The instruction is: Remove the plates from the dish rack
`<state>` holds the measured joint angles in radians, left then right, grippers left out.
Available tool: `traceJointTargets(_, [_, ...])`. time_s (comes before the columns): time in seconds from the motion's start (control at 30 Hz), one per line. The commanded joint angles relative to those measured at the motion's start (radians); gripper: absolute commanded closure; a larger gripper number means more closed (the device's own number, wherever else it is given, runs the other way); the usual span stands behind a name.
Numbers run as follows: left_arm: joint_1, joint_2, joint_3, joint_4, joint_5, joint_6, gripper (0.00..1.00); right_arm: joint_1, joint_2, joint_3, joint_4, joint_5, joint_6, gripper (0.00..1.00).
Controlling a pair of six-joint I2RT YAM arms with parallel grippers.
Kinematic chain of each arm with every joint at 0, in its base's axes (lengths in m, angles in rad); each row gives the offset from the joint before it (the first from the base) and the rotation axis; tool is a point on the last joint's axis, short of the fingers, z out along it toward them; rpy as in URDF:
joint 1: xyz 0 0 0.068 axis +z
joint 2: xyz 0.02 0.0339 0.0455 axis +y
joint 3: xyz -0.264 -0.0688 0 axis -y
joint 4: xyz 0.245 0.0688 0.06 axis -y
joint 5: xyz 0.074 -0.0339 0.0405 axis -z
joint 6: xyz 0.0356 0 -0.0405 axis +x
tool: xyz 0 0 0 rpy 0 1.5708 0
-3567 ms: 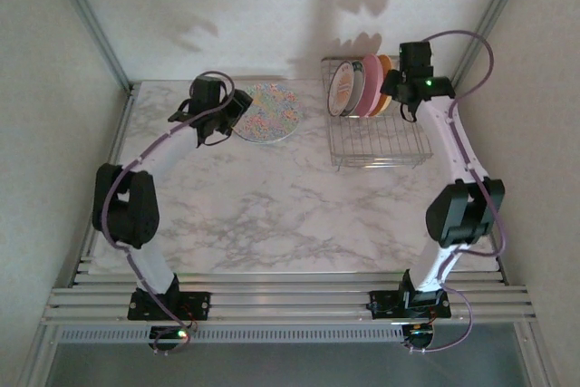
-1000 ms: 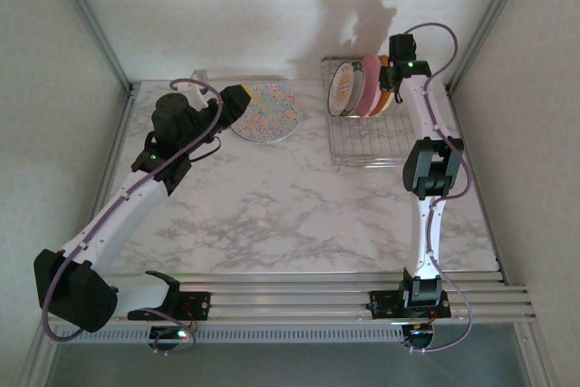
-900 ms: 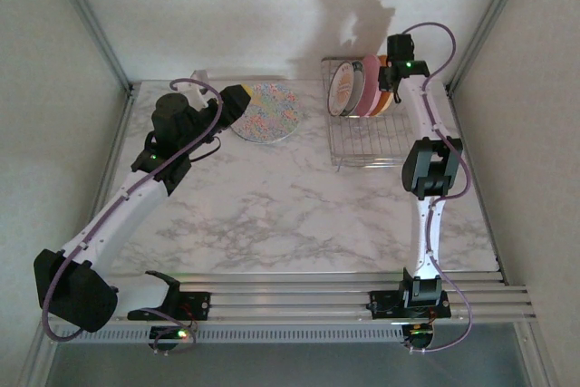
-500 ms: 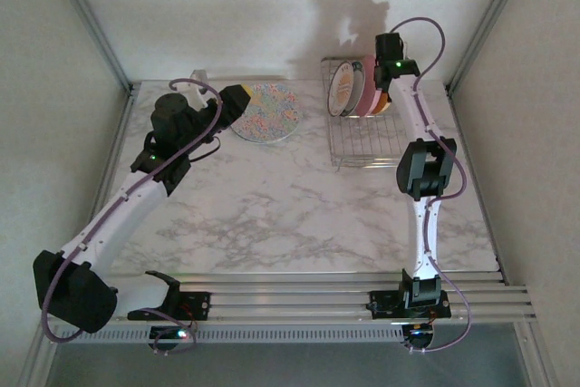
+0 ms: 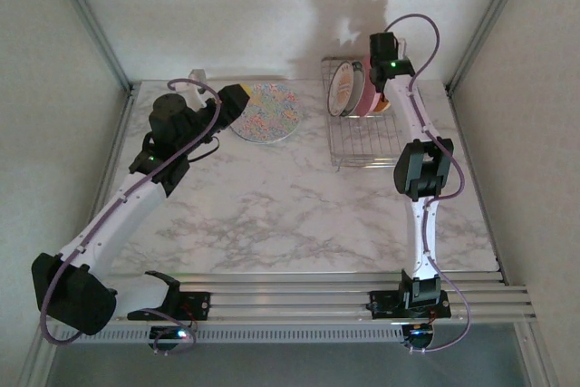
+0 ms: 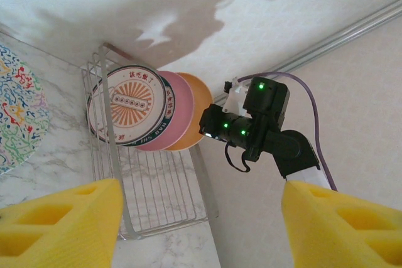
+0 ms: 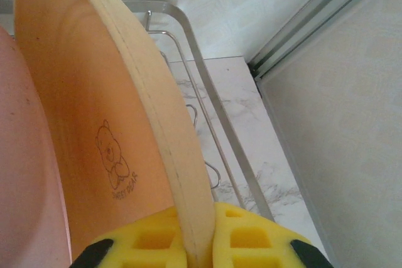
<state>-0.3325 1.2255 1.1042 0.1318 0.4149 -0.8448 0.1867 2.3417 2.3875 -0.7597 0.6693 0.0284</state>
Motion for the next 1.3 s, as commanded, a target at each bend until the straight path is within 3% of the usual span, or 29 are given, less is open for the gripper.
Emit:
traceJointTargets(0.0, [-0.009,-0.023,0.005,0.038,-0.008,-0.002,0.33,0.019,-0.03,0.04,0.034,0.051,-0.018,1.0])
traceJointTargets(1.27, [-0.009,-0.058,-0.032,0.167,0.01,-0.048,0.3,0.023,-0.091,0.025,0.038,0.196,-0.048,1.0])
